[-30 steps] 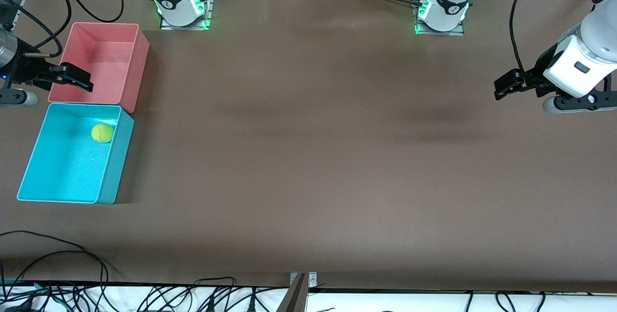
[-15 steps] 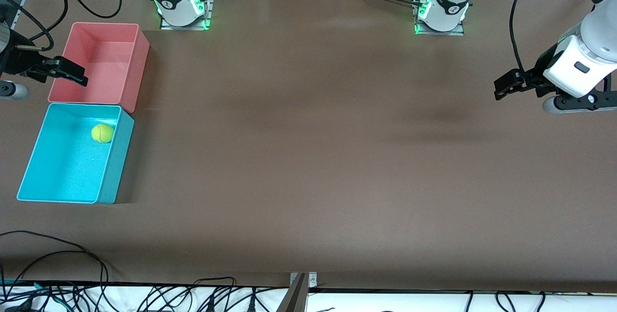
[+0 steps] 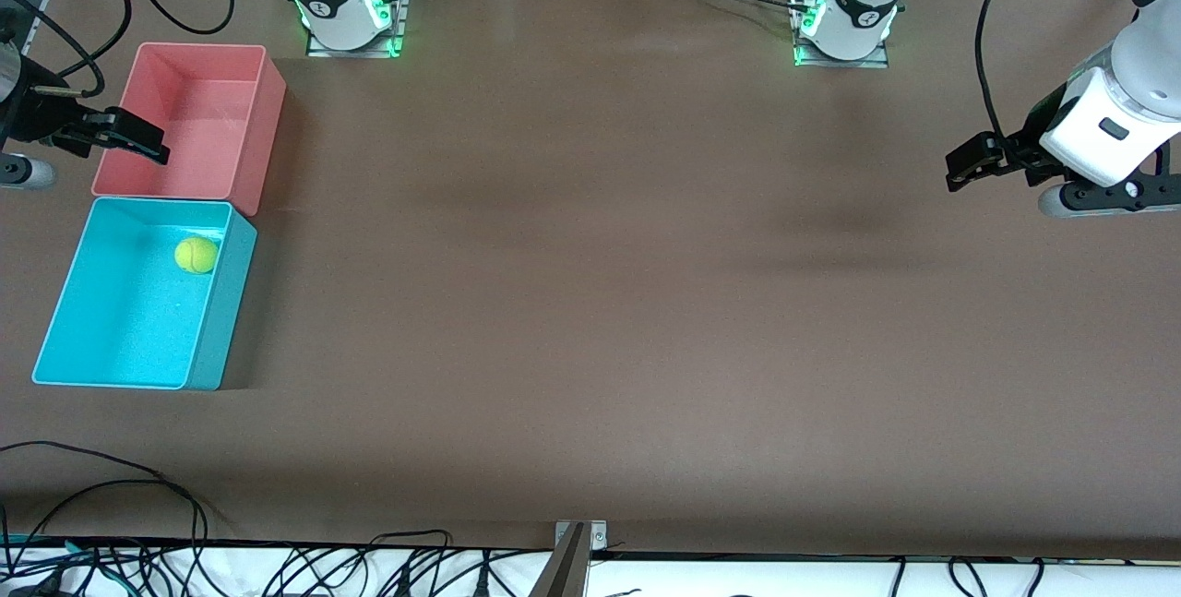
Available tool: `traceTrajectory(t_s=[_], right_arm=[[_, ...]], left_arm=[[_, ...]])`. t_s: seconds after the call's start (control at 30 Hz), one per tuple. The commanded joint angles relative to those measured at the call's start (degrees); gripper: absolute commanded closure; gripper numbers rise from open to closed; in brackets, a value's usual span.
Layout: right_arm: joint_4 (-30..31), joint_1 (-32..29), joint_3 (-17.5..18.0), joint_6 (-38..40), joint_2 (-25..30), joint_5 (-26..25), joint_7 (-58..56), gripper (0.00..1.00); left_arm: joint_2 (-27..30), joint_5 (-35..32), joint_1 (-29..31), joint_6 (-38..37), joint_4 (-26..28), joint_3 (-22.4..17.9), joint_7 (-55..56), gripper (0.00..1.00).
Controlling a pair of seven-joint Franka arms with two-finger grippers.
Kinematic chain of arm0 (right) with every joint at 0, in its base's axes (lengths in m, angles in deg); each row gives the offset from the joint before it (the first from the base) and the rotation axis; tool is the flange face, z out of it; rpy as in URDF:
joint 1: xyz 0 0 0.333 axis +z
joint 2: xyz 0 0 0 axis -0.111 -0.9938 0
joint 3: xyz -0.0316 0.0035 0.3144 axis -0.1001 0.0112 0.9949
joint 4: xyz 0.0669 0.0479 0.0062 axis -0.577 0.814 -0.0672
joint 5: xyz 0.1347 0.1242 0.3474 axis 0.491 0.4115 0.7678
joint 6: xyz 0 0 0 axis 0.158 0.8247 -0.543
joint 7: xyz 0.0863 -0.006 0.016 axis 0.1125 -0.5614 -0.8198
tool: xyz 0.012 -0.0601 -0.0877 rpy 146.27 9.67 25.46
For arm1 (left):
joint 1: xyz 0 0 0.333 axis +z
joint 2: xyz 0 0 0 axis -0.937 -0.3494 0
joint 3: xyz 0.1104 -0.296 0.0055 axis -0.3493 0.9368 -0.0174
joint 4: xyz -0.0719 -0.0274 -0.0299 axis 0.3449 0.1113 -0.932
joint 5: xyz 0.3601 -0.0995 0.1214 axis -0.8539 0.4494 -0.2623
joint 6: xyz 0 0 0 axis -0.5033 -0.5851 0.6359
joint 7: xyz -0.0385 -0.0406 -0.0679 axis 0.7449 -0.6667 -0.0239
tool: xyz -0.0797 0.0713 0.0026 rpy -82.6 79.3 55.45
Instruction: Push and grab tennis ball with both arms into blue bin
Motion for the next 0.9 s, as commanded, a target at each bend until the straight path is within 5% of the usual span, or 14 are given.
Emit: traceTrajectory(t_s=[0.0, 0.87], right_arm=[[1.3, -0.9, 0.9, 0.5, 1.7, -0.9, 0.8, 0.0], [1.0, -0.9, 1.0, -0.2, 1.6, -0.7, 0.8, 0.0]], left_arm=[[-0.3, -0.5, -0.1, -0.7, -1.3, 0.2, -0.5, 0.0], [0.0, -0.5, 0.1, -0.8, -1.6, 2.4, -0.4, 0.0]])
